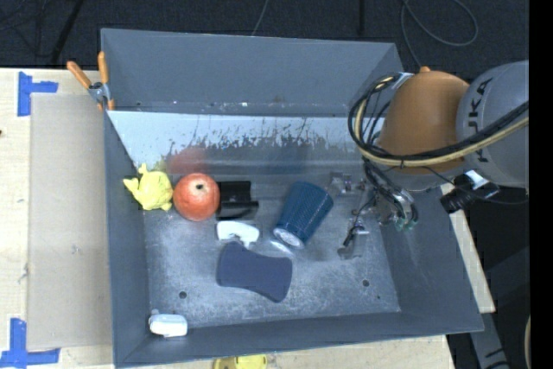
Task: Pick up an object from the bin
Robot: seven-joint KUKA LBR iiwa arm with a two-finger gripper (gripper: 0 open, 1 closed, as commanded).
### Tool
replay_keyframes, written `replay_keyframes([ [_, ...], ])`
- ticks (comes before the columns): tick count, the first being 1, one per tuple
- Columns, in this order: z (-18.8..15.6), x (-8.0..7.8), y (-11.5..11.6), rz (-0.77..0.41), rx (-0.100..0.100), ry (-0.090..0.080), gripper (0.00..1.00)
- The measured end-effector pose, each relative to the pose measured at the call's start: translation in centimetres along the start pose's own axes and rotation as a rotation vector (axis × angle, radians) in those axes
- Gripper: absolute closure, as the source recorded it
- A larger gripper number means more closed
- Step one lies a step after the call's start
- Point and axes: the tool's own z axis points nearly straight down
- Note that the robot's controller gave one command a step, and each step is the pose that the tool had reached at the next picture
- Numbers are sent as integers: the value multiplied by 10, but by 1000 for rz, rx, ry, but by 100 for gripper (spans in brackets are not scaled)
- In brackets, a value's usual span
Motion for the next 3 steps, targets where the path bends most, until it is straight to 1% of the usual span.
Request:
replay_keyframes([
  [1, 20, 19, 14, -21, -3, -2, 0],
  [2, 34, -9, 53, -81, 1, -13, 0],
  [3, 37, -27, 62, -339, -2, -5, 100],
])
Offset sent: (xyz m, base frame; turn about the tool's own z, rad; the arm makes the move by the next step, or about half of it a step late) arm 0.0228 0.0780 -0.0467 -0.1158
